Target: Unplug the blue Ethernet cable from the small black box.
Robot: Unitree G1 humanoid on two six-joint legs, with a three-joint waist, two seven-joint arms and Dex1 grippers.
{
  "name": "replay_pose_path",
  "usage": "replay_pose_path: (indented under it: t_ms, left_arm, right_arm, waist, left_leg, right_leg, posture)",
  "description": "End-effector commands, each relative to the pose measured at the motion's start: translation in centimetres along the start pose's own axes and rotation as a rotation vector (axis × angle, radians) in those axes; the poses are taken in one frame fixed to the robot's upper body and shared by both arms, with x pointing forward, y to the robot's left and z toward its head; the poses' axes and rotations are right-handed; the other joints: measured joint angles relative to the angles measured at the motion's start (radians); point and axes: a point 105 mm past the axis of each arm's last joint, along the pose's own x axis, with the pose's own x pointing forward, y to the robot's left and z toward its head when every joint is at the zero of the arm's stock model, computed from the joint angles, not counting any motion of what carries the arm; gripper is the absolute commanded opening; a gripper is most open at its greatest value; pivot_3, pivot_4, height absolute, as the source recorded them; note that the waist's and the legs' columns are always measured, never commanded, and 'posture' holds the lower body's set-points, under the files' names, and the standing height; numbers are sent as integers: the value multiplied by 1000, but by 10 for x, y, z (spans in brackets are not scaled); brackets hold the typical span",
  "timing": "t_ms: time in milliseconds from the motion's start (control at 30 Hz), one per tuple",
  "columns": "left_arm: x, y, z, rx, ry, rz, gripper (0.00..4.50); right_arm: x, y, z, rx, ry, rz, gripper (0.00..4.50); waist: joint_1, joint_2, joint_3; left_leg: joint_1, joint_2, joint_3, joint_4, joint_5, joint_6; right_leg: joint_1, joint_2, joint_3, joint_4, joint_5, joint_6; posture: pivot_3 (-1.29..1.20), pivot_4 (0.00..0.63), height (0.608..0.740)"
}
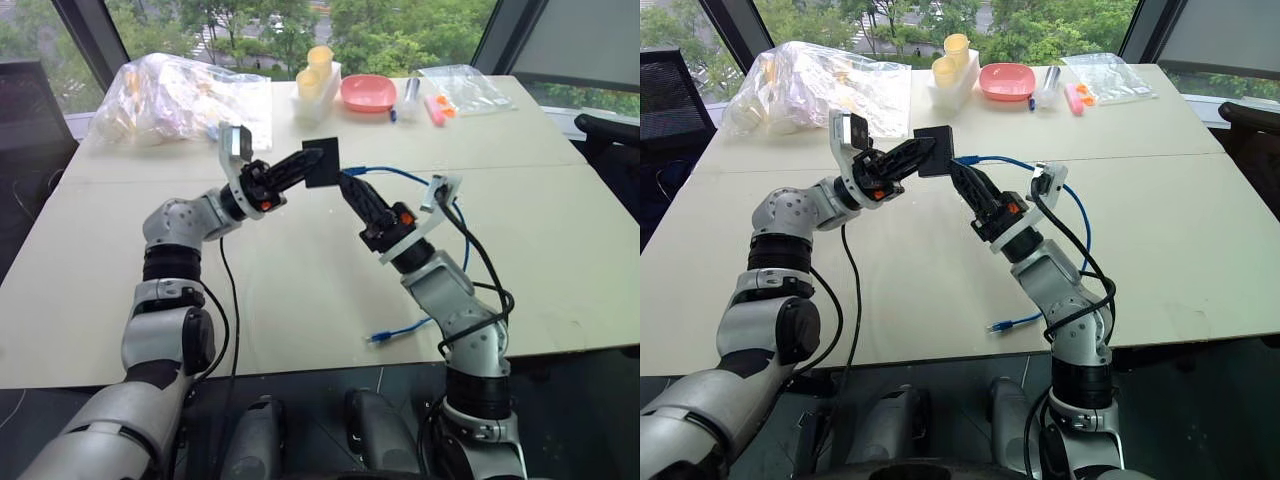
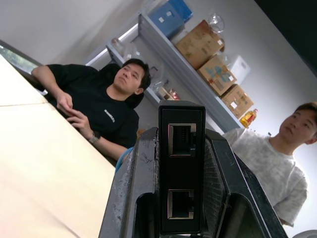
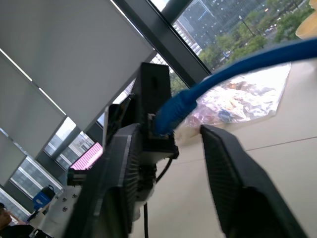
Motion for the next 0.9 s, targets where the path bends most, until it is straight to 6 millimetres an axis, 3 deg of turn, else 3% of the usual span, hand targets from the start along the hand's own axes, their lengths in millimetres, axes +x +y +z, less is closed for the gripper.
replay_pose_path:
  t_ms: [33,267,400,700,800,900]
  left_arm:
    - [5,-12,5,34,-2,-55,519]
    - [4,-11,5,37,-4,-50,519]
    - [3,-11,5,37,-9,-45,519]
    - [2,-8,6,36,-31,-33,519]
    - [-5,-8,13,56,-57,-5,519]
    - [-26,-12,25,88,-68,42,519]
  right_arm:
    - [1,5,8,-2,-36,25,1839]
    - [2,6,7,11,-44,29,1839]
    - [2,8,9,26,-64,43,40]
    - [6,15,6,55,-90,77,40]
    - [3,-2,20,84,-160,-9,40]
    - [-10,-26,50,91,-279,-105,40]
  waist:
    - [0,0,0]
    - [0,0,0]
    - [0,0,0]
    - [0,0,0]
    - [-1,0,0]
    - [-3,0,0]
  left_leg:
    - [0,0,0,0,0,0]
    - [0,0,0,0,0,0]
    - [0,0,0,-1,0,0]
    - [0,0,0,-1,0,0]
    - [0,0,0,-1,0,0]
    - [0,0,0,-1,0,0]
  right_leg:
    - [0,0,0,0,0,0]
    - [0,0,0,0,0,0]
    - [0,0,0,-1,0,0]
    - [0,0,0,-1,0,0]
    - [0,0,0,-1,0,0]
    - [0,0,0,-1,0,0]
  posture:
    - [0,150,740]
    - [0,150,740]
    - [0,150,740]
    - [0,150,740]
    - [0,150,740]
    - [0,150,740]
